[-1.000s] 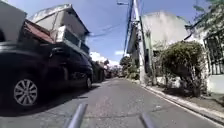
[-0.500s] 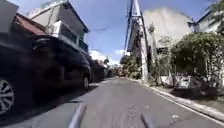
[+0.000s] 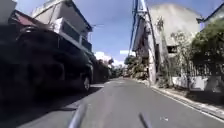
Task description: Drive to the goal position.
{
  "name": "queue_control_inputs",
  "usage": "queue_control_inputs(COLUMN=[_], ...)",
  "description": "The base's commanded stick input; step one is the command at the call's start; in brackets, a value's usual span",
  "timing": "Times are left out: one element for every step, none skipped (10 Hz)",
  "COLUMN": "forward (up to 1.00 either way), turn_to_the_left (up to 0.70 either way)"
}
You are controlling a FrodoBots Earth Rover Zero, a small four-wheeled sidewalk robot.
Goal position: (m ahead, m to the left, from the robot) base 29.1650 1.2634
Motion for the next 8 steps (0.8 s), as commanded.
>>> queue_control_inputs(forward=[1.0, 1.0, 1.0, 1.0, 1.0, 1.0, 1.0, 1.0], turn_to_the_left=[-0.38, -0.38, -0.38, -0.38, -0.2, -0.05, 0.0, 0.0])
